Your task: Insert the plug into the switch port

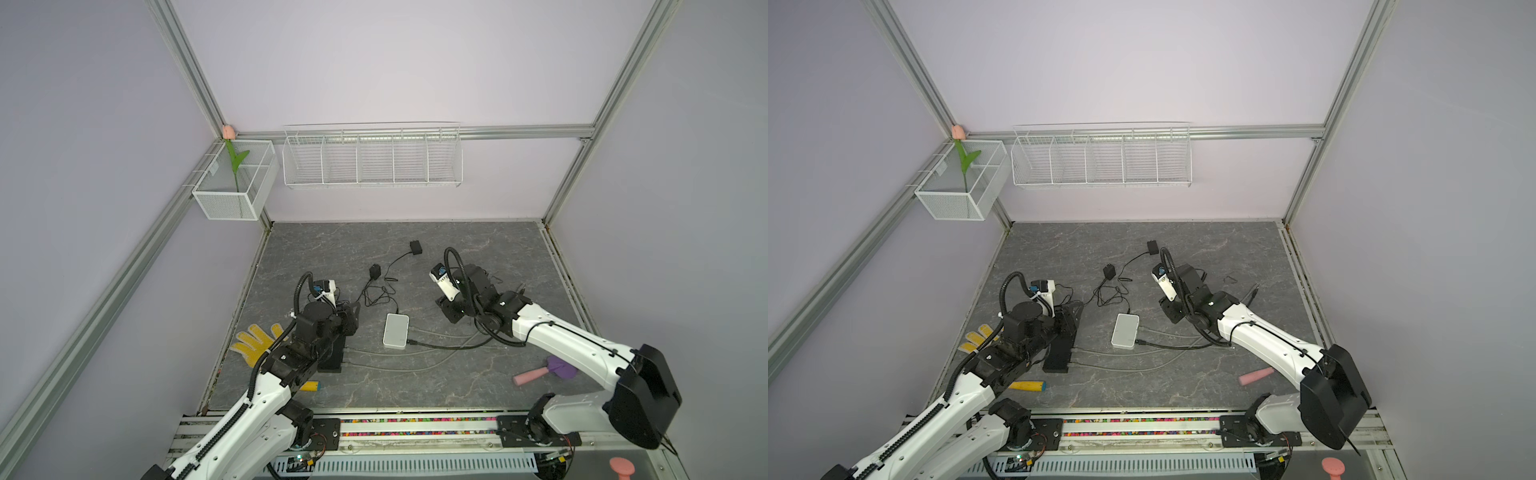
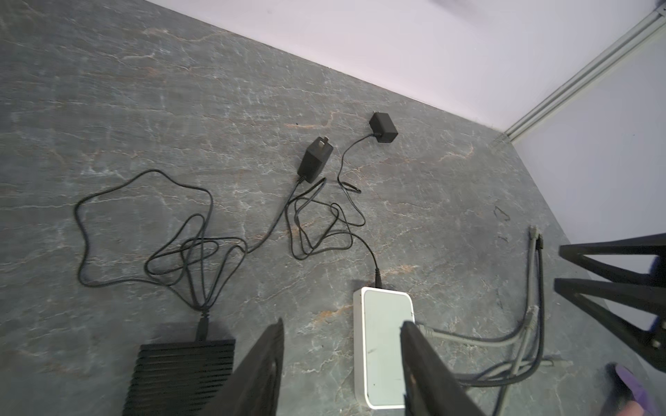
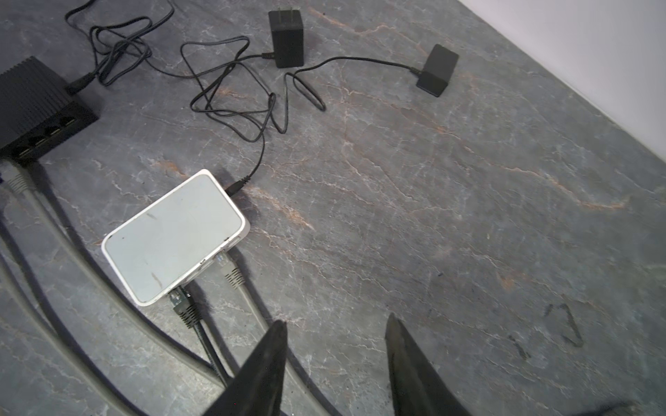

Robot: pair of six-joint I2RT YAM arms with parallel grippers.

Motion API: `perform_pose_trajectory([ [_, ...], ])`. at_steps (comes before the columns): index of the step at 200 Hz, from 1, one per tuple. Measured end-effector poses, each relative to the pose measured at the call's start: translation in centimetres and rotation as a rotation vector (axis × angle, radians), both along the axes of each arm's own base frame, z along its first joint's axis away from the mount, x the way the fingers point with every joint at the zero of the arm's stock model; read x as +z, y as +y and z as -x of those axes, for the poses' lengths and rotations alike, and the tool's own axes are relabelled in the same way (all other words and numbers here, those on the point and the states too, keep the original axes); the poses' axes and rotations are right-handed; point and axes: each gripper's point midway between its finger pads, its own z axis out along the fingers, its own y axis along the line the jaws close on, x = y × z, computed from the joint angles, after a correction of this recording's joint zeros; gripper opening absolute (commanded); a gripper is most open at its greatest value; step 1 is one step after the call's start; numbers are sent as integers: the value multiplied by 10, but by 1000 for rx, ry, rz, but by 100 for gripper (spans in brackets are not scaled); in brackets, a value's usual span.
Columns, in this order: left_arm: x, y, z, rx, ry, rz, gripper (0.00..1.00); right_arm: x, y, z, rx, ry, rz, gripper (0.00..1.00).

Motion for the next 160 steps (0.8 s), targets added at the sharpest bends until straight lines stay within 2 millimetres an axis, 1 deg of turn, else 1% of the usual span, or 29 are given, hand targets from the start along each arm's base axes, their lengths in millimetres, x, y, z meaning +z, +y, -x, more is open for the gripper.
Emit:
perform_pose_trajectory([
  [26,3,12,1,48,-20,-27,53,12,-15,-1,-50,-53,-23,49],
  [42,5,17,2,67,-31,-38,53,21,-23,-1,-77,-91,-45,54],
  [90,12,31,2,123,-66,-63,53,40,-53,1,-174,-185,-73,55],
  [120,18,40,5,157,-92,-73,54,44,-77,4,-258,-236,-86,61],
  [160,29,50,10,193,-138,-72,54,45,-111,13,-371,-305,-97,62],
])
